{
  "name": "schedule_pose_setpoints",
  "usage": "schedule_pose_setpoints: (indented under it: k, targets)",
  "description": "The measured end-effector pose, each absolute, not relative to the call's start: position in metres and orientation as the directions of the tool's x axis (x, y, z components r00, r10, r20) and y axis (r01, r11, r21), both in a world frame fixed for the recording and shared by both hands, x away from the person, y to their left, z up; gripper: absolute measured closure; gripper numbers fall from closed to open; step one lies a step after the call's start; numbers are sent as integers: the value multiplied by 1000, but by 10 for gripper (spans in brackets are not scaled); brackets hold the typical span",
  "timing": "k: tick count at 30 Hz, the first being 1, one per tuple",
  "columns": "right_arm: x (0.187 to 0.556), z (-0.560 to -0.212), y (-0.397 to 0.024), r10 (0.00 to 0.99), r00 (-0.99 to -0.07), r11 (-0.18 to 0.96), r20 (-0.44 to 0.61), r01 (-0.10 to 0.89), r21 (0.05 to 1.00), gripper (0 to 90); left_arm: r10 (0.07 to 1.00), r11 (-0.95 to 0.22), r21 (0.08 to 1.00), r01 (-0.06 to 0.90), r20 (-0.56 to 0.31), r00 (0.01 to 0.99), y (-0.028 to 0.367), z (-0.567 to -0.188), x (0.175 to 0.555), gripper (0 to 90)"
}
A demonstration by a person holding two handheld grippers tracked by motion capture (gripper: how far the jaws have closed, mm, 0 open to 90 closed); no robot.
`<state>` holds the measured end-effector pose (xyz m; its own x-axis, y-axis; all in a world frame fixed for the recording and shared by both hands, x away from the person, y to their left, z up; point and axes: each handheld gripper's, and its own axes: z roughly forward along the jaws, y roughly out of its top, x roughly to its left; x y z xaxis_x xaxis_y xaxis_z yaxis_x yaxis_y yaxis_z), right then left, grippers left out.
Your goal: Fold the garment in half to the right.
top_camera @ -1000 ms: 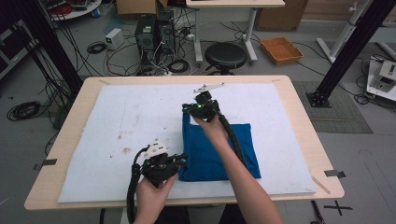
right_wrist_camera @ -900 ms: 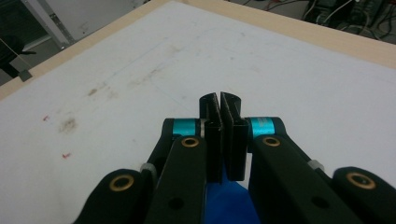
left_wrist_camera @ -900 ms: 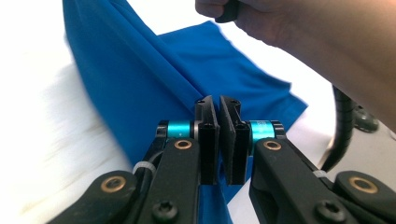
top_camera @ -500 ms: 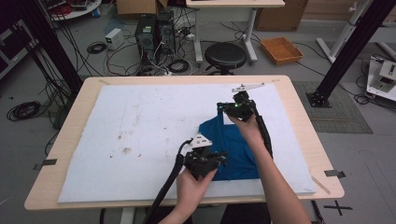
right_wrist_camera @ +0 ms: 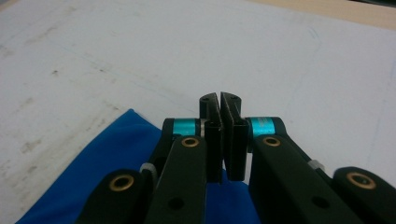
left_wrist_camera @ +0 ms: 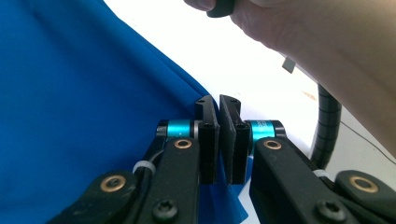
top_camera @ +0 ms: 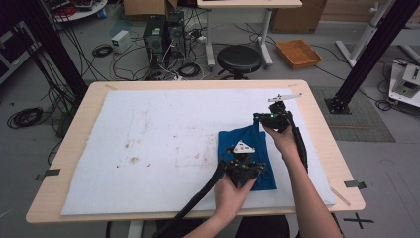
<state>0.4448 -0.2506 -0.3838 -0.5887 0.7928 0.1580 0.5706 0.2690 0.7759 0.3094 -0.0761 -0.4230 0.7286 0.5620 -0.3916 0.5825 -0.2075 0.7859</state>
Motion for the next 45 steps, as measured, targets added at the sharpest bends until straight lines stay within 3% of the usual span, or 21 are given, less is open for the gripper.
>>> schedule_pose_setpoints:
  k: [3,6,9,10,15,27,30,32,34,42,45]
  targets:
    - [446,-389,-255,809,-571,278,137,578,767,881,540,-217,794,568,-388,747,-84,-426,312,846]
    - [446,-395,-260,836,-538,280,107,586,761,830,494,-193,818,542,-396,774,-88,-426,310,643]
    - [445,-399,-266,865,-492,263,99,613,745,719,473,-190,837,513,-380,795,-83,-423,307,564]
    - [444,-398,-268,871,-481,257,98,616,745,719,473,-194,842,504,-370,800,-78,-421,306,552]
    - [420,-395,-271,863,-493,233,109,582,779,704,501,-175,867,467,-330,800,-45,-411,305,545]
    - [343,-425,-281,847,-492,199,200,643,739,697,644,-171,888,426,-227,731,69,-398,296,536]
    - [343,-432,-283,855,-482,205,193,655,728,773,666,-154,881,448,-242,706,87,-402,295,535]
    - [343,-436,-284,847,-491,211,205,664,718,882,674,-152,875,459,-248,696,96,-405,295,534]
    - [340,-437,-286,848,-488,210,204,664,718,899,678,-159,871,465,-247,693,101,-406,294,534]
    - [327,-435,-296,858,-472,197,202,666,720,900,690,-147,869,473,-252,678,111,-408,294,535]
    - [327,-436,-298,867,-458,187,195,663,725,790,692,-146,870,471,-250,677,113,-409,295,535]
